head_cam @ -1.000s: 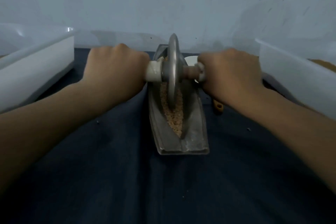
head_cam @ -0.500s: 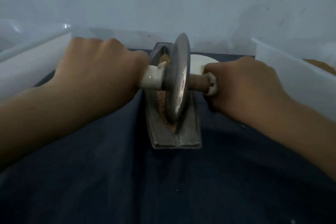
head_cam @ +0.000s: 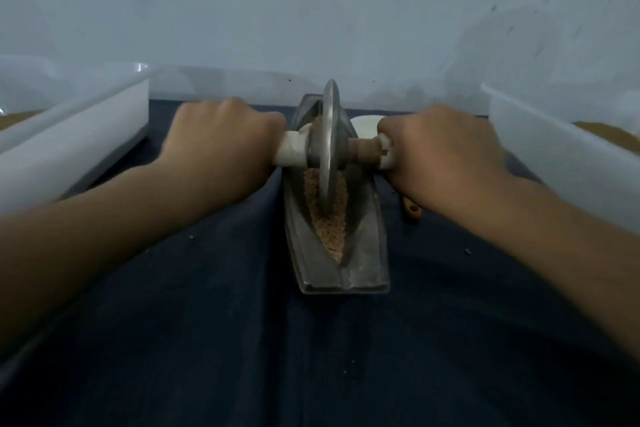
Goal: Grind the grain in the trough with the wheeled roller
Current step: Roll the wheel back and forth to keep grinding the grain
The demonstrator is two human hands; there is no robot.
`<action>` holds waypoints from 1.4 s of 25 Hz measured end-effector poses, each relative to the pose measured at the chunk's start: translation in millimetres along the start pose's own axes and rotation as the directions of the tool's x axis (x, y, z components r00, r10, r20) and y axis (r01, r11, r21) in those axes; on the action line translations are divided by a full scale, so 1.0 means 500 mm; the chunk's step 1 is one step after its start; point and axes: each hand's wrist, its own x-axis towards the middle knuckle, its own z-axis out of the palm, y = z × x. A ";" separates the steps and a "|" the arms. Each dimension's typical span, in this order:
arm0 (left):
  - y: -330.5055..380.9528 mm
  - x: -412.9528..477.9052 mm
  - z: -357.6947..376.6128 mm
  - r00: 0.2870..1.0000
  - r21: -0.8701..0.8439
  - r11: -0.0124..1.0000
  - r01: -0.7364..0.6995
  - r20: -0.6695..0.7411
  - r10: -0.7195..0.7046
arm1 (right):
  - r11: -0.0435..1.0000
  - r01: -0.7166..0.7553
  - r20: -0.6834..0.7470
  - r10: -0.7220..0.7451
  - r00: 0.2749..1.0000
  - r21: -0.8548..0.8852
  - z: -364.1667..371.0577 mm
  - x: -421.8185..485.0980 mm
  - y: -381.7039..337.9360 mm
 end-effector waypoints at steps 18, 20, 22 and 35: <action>-0.043 -0.038 0.000 0.998 -0.051 0.997 -0.052 0.040 0.054 | 0.995 0.027 -0.017 -0.025 1.000 0.095 -0.043 -0.056 0.008; -0.018 -0.018 0.017 0.999 0.000 0.999 0.032 -0.004 -0.032 | 0.999 -0.045 0.070 0.045 0.997 0.002 -0.013 -0.022 -0.006; 0.006 0.034 0.041 0.991 -0.025 0.991 0.130 -0.014 -0.130 | 0.990 -0.135 0.146 0.138 0.980 -0.036 0.027 0.051 -0.015; 0.001 -0.025 -0.037 1.000 0.015 0.999 0.029 0.004 -0.029 | 0.999 -0.045 0.077 0.043 0.996 0.027 -0.028 -0.027 0.000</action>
